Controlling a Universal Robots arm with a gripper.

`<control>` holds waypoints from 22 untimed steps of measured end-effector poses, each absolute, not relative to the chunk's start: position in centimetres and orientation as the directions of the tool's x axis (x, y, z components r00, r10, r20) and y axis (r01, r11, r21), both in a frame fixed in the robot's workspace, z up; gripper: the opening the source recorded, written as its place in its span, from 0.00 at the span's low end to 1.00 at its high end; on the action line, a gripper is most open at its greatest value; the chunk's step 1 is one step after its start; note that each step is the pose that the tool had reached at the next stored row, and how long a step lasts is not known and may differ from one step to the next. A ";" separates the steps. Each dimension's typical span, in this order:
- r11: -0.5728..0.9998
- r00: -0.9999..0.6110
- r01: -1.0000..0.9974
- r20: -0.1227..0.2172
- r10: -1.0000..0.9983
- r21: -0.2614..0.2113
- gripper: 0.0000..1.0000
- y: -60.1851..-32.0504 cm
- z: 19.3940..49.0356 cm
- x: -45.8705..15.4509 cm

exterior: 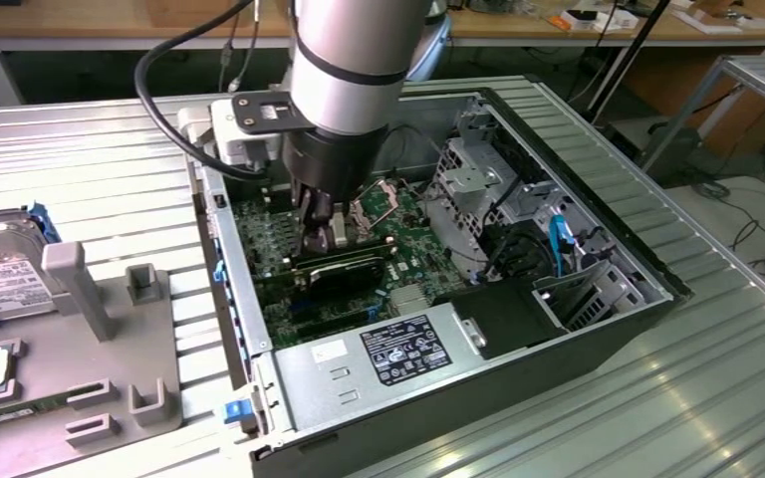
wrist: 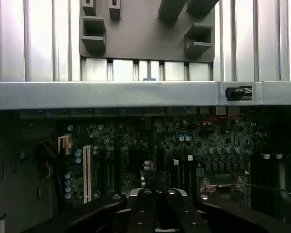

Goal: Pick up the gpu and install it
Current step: 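Press down on the gpu until it lock into place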

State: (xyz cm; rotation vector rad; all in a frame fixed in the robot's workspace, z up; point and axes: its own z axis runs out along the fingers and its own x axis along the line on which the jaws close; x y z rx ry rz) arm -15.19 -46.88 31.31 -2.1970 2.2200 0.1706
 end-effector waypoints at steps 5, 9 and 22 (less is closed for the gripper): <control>-0.013 0.008 -0.998 -0.086 -0.996 0.053 0.11 -46.9 30.9 -14.7; -0.025 0.021 -0.999 -0.086 -0.996 0.047 0.11 -46.9 30.0 -13.3; -0.040 0.037 -0.998 -0.085 -0.996 0.044 0.11 -46.9 27.6 -12.0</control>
